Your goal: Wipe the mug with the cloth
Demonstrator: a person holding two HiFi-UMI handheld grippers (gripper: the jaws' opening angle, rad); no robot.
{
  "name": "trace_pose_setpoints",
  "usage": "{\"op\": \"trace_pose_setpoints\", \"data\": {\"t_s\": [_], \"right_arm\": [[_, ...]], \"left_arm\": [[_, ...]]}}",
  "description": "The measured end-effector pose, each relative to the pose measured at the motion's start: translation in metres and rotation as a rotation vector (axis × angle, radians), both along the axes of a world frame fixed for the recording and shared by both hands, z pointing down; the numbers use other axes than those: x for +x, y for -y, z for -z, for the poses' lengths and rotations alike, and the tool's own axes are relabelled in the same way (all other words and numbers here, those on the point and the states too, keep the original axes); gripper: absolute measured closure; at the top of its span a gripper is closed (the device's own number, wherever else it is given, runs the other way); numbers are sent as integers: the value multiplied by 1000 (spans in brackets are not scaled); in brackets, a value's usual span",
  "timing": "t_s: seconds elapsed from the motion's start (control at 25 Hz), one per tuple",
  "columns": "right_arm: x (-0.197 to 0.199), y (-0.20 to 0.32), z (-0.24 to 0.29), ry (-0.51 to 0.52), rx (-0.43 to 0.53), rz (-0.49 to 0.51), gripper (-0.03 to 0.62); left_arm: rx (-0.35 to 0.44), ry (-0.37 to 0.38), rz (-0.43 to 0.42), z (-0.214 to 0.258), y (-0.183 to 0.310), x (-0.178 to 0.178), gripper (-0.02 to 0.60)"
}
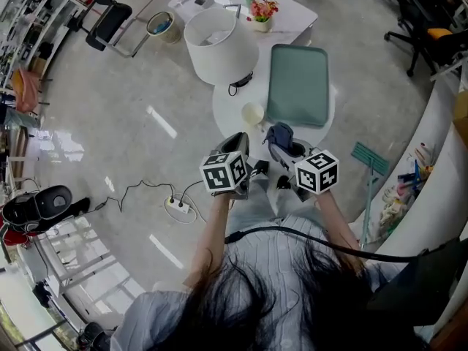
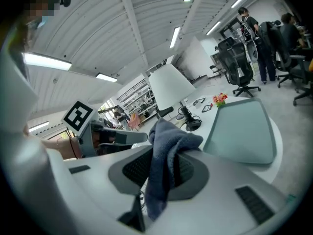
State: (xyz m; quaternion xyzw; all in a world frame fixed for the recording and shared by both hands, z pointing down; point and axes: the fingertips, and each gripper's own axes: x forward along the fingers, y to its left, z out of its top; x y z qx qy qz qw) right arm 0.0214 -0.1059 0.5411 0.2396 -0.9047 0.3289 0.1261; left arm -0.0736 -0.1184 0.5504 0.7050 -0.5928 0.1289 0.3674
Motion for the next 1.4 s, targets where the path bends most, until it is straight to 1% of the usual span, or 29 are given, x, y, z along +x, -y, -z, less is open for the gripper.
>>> {"op": "trace_pose_setpoints", "data": {"t_s": [0.12, 0.24, 0.48, 0.6, 0.84, 1.04, 1.16, 1.4], "right_arm": [[-1, -9, -3, 17, -17, 2, 508], [-5, -19, -8, 26, -29, 12, 508], [-9, -39, -14, 23, -43, 33, 508], [-12, -42, -14, 22, -45, 29, 508], [-26, -58, -15, 4, -42, 24, 508], [-43, -81, -12, -15, -23, 15, 508], [-56, -95, -7, -22, -8, 12, 508], [-70, -119, 6, -31, 28, -23, 508]], "left_arm": [[14, 6, 7, 5, -13, 1, 535], [20, 10, -3, 4, -25, 3, 535], [23, 15, -24, 3, -35, 8, 535], [32, 24, -51, 6, -36, 12, 535], [76, 83, -136, 8, -54, 13, 535], [103, 116, -194, 14, -83, 1, 535], [126, 130, -204, 20, -100, -10, 535], [170, 114, -227, 29, -123, -23, 535]]}}
